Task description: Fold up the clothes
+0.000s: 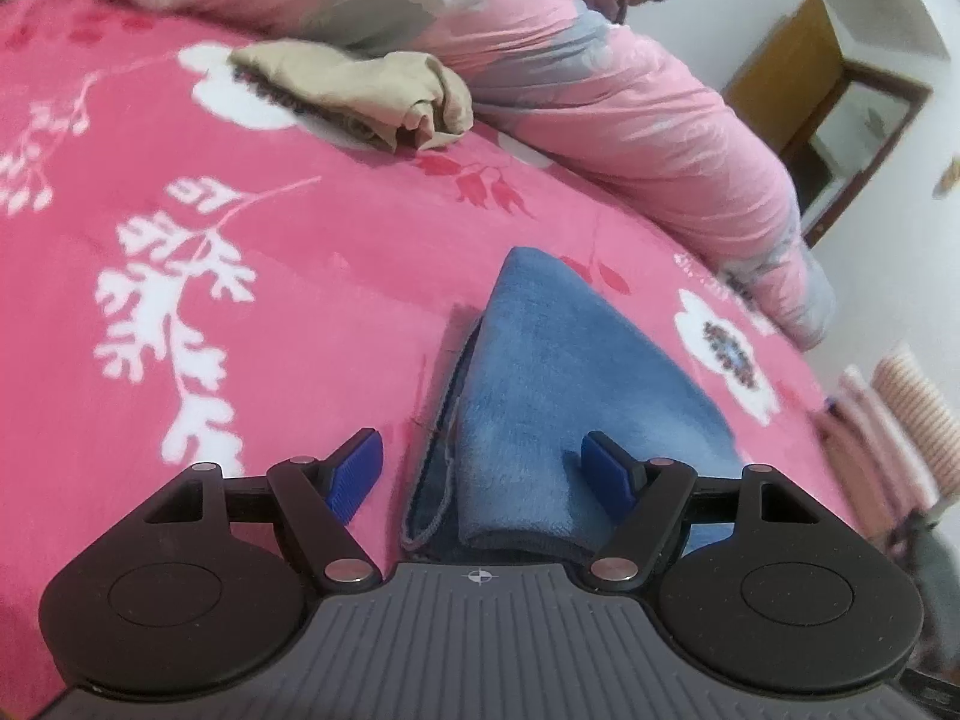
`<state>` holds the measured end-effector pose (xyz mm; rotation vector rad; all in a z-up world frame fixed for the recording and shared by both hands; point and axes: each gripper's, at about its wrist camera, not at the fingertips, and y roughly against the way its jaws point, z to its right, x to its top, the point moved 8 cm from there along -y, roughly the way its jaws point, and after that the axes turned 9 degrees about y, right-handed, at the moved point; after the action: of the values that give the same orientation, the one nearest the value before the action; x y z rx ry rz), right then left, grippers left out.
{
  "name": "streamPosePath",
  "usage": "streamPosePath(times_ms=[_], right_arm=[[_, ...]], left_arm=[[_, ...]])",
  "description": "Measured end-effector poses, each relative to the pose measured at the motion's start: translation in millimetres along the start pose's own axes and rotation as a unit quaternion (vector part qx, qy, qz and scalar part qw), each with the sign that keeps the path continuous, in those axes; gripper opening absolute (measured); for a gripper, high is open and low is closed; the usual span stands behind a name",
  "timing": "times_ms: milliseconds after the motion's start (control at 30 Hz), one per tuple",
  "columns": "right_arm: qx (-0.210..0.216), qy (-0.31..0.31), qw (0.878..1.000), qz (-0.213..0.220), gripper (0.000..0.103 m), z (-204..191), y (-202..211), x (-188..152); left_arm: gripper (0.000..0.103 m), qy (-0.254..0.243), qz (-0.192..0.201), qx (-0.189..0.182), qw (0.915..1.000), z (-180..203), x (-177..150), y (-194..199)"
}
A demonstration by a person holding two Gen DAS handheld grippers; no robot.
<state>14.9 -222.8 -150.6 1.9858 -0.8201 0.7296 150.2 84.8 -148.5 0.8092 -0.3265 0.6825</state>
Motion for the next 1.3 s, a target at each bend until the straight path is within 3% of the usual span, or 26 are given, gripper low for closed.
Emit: streamPosePath(times_ms=[100, 267, 500, 667, 733, 833, 1133, 1300], right_arm=[[0.044, -0.107, 0.993, -0.005, 0.044, 22.2, -8.8, 10.7], [0.046, -0.196, 0.978, -0.055, 0.044, 48.3, -43.8, 17.4], [0.108, -0.262, 0.954, -0.098, 0.043, 50.8, -83.7, 24.2], [0.124, -0.26, 0.949, -0.127, 0.044, 44.1, -113.1, 29.8], [0.131, -0.26, 0.948, -0.131, 0.044, 42.3, -120.3, 32.1], [0.136, -0.258, 0.948, -0.126, 0.043, 38.9, -123.6, 32.2], [0.122, -0.229, 0.959, -0.111, 0.032, 30.5, -105.4, 36.1], [0.124, -0.219, 0.962, -0.104, 0.032, 41.2, -70.5, 38.2]], left_arm=[[0.074, 0.051, -0.027, -0.034, 0.9978, -7.4, 4.1, -0.2], [0.075, 0.103, -0.073, -0.059, 0.9903, -11.5, 9.9, -10.3], [0.081, 0.078, -0.126, -0.063, 0.9869, -5.3, 11.7, -33.9], [0.085, 0.029, -0.142, -0.046, 0.9884, 7.7, 7.6, -47.1], [0.091, 0.013, -0.139, -0.044, 0.9892, 13.0, 4.5, -50.5], [0.092, -0.011, -0.134, -0.041, 0.9901, 20.6, -3.6, -49.6], [0.089, -0.008, -0.141, -0.029, 0.9895, 37.0, -18.1, -37.5], [0.088, 0.0, -0.177, -0.059, 0.9824, 53.9, -52.9, -18.2]])
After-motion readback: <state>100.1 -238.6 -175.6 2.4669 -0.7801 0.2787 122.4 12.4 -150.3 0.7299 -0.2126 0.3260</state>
